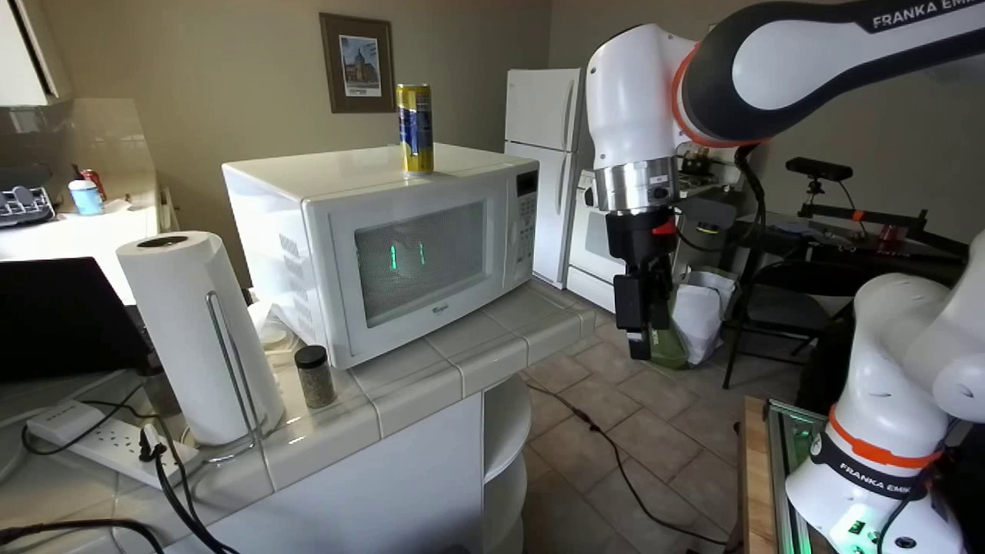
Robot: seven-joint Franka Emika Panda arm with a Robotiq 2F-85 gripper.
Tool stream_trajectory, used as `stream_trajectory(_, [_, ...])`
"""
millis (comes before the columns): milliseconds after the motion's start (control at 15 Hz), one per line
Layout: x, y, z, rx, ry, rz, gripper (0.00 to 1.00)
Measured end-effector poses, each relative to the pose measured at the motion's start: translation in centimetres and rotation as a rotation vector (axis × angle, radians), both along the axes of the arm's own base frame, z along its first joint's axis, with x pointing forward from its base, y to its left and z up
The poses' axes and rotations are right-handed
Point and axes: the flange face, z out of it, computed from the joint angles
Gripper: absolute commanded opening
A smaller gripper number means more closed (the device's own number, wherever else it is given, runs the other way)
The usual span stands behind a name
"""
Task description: Remove the spice bottle from the counter onto the top shelf of the kitchen counter
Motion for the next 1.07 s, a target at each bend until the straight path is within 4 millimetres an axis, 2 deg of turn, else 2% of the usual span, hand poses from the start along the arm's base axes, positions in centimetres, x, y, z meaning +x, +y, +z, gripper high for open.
stream_trajectory(467, [0.3, 0.4, 0.3, -0.003, -0.027, 0.009, 1.0])
stream_trajectory(600, [1.1, 2.0, 0.9, -0.019, -0.099, 0.037, 1.0])
stream_trajectory(800, [3.2, 5.7, 1.6, -0.055, -0.225, 0.066, 1.0])
stream_trajectory(1067, [6.9, 9.5, 1.3, -0.11, -0.379, 0.064, 1.0])
